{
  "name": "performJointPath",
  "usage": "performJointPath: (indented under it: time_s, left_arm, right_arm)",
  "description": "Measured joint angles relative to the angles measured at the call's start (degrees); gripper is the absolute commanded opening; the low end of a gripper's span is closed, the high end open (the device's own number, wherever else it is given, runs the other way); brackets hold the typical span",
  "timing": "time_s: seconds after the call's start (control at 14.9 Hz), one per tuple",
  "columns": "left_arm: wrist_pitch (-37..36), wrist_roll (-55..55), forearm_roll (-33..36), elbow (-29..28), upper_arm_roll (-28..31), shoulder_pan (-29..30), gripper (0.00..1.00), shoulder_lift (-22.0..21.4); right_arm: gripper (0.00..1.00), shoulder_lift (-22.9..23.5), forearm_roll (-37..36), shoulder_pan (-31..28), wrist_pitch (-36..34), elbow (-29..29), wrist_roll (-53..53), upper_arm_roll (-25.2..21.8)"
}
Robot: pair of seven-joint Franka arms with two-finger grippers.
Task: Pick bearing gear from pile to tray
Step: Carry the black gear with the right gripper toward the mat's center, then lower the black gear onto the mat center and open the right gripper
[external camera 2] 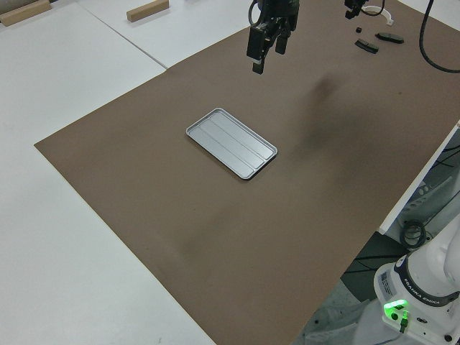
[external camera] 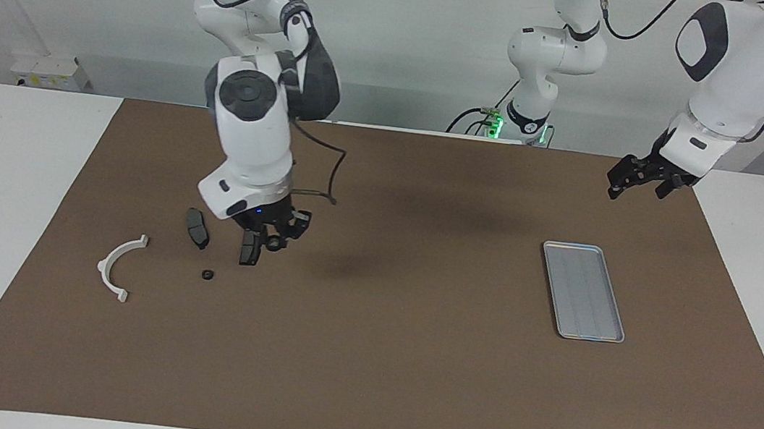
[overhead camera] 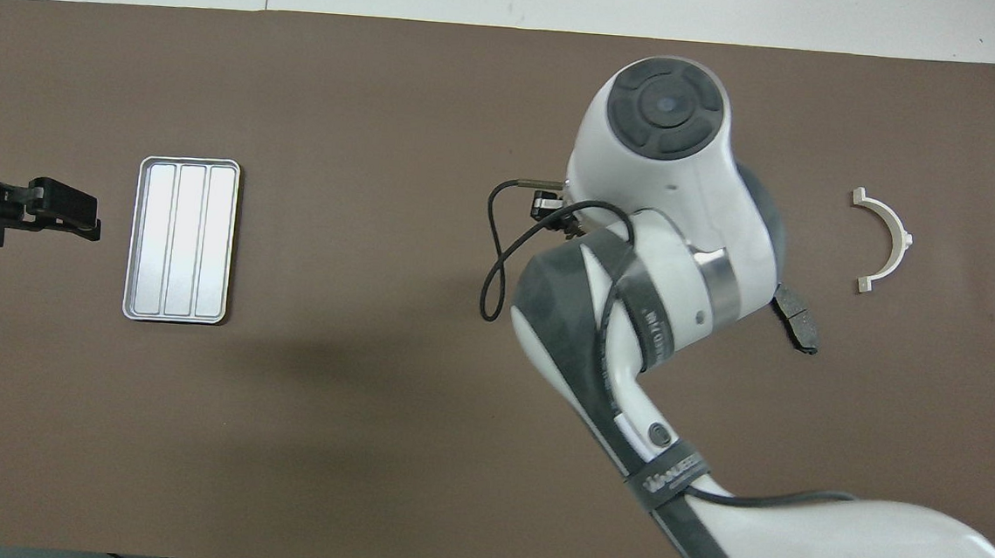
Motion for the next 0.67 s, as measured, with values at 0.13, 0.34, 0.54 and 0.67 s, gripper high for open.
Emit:
performJointPath:
  time_s: [0.13, 0.34, 0.54, 0.67]
  left_arm:
    - [0.0, 0.0, 0.0, 0.0, 0.0, 0.0, 1.0, 0.0]
    - [0.0, 0.0, 0.0, 0.0, 0.0, 0.0, 1.0, 0.0]
    - [0.0, 0.0, 0.0, 0.0, 0.0, 0.0, 1.0, 0.0]
    - [0.0, 0.0, 0.0, 0.0, 0.0, 0.0, 1.0, 0.0]
  right_arm:
    - [0.0, -0.7, 0.2, 4.0, 1.6, -1.9, 4.6, 0.1]
    - [0.0, -1.2, 1.7, 6.7, 8.3, -7.4, 6.4, 0.1]
    - [0.0, -1.1, 1.9, 6.8, 14.2, -12.3, 6.4, 0.0]
    - [0.0, -0.8, 1.9, 6.8, 16.2, -13.9, 6.4, -0.2]
